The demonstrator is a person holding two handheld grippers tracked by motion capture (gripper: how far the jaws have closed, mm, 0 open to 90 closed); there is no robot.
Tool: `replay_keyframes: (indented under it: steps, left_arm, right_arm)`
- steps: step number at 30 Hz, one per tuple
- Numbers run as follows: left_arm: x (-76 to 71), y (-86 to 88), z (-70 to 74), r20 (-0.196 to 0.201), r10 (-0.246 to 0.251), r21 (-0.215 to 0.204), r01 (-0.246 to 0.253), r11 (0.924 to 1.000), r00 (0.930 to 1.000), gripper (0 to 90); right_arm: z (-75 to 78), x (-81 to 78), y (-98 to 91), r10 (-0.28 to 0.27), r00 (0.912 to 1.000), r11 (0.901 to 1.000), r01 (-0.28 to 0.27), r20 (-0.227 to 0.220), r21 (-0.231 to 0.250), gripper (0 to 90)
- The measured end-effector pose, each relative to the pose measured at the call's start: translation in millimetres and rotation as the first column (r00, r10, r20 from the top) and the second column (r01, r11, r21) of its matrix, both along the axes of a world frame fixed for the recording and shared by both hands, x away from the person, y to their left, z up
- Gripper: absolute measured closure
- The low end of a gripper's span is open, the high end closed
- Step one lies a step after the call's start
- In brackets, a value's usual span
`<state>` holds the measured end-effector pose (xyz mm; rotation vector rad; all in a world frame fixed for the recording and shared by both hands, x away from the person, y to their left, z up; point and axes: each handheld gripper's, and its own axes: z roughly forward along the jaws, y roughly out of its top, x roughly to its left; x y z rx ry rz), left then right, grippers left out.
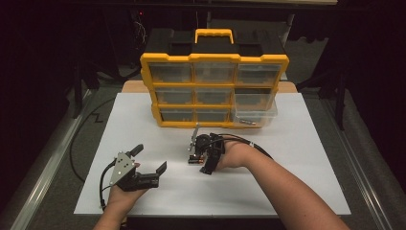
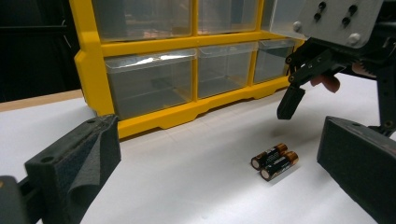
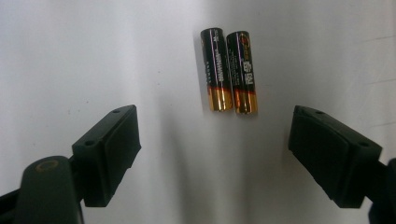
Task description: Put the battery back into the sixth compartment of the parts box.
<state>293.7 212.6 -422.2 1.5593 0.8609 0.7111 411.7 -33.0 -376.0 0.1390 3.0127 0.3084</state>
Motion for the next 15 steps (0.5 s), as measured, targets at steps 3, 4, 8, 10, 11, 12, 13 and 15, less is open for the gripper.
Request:
replay_keyframes:
  steps: [3,4,8,10,11,12,13,15]
  left_arm:
    - [-0.1,-0.1,0.0,0.0,-0.001,0.0,0.001,1.0,1.0,0.7]
    - [-0.1,-0.1,0.0,0.001,-0.001,0.0,0.001,1.0,1.0,0.6]
    - [0.0,0.1,0.1,0.001,-0.001,0.0,0.001,1.0,1.0,0.7]
    - [0.0,0.2,0.1,0.002,-0.002,0.0,0.002,1.0,1.0,0.7]
    - [0.0,0.3,0.1,0.002,-0.002,0.0,0.002,1.0,1.0,0.7]
    - [0.1,0.3,0.1,0.001,-0.002,0.0,0.002,1.0,1.0,0.7]
    - [0.1,0.2,0.1,0.001,-0.001,-0.001,0.001,1.0,1.0,0.7]
    - [0.0,0.2,0.1,0.002,-0.003,-0.001,0.003,1.0,1.0,0.7]
  right_arm:
    - [-2.0,1.1,1.9,0.004,1.0,1.0,-0.004,-0.004,-0.003,21.4]
    - [-3.7,1.6,2.5,0.01,0.9999,0.9999,-0.01,-0.002,0.007,22.7]
    - [-6.6,3.0,4.8,0.023,0.9997,0.9997,-0.023,-0.011,0.01,32.2]
    - [-6.2,3.3,5.8,0.026,0.9995,0.9997,-0.026,-0.017,-0.002,36.0]
    - [-6.7,3.0,6.4,0.026,0.9996,0.9997,-0.026,-0.014,0.004,38.4]
    - [-5.6,2.9,6.9,0.023,0.9996,0.9997,-0.023,-0.018,-0.005,40.5]
    - [-6.6,3.2,7.3,0.027,0.9996,0.9996,-0.027,-0.012,0.009,42.4]
    - [-7.4,3.5,8.1,0.032,0.9994,0.9994,-0.032,-0.01,0.012,47.5]
